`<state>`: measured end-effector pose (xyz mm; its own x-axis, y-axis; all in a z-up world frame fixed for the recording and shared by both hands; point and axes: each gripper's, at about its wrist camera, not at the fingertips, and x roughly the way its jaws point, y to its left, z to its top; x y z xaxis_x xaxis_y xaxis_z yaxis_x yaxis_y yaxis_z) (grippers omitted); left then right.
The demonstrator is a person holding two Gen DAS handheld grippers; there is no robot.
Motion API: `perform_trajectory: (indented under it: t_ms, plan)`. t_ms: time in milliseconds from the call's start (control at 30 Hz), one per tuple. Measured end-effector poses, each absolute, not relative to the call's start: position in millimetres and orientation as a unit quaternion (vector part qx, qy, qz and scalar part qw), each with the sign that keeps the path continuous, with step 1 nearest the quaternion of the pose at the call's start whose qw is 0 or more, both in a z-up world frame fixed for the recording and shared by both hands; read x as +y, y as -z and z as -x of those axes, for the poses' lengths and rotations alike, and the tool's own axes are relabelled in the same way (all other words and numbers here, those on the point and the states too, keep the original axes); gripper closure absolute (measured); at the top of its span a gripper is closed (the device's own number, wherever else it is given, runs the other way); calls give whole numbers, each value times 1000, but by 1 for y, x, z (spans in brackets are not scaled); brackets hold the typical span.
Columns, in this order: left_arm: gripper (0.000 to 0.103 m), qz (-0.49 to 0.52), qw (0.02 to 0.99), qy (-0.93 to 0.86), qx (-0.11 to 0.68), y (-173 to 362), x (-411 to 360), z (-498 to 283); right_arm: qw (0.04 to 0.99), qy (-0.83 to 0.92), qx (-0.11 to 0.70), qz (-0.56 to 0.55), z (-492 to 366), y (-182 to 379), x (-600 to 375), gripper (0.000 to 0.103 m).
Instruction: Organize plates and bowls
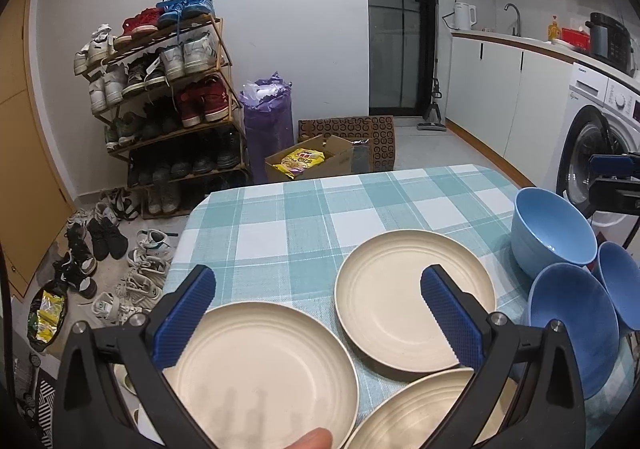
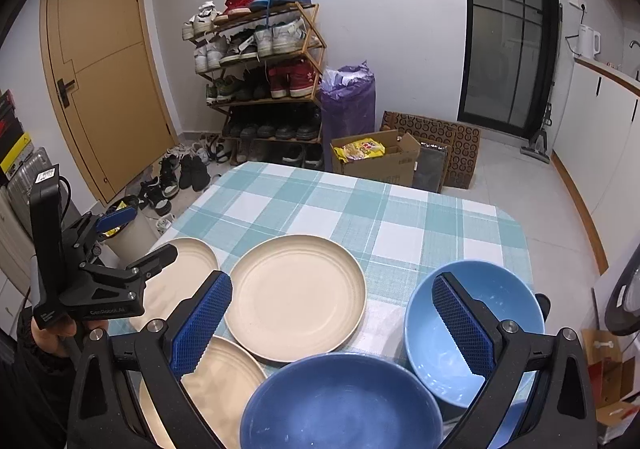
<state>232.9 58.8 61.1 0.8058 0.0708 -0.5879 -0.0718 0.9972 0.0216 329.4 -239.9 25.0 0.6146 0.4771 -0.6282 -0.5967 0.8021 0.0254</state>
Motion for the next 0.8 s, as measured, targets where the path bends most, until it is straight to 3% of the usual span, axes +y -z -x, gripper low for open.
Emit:
perform_trajectory:
  t_ms: [800]
  plan:
    - [0,-3,927,-20,373,-26,58,-284,861,-292,399,117,-392,12,-203,1]
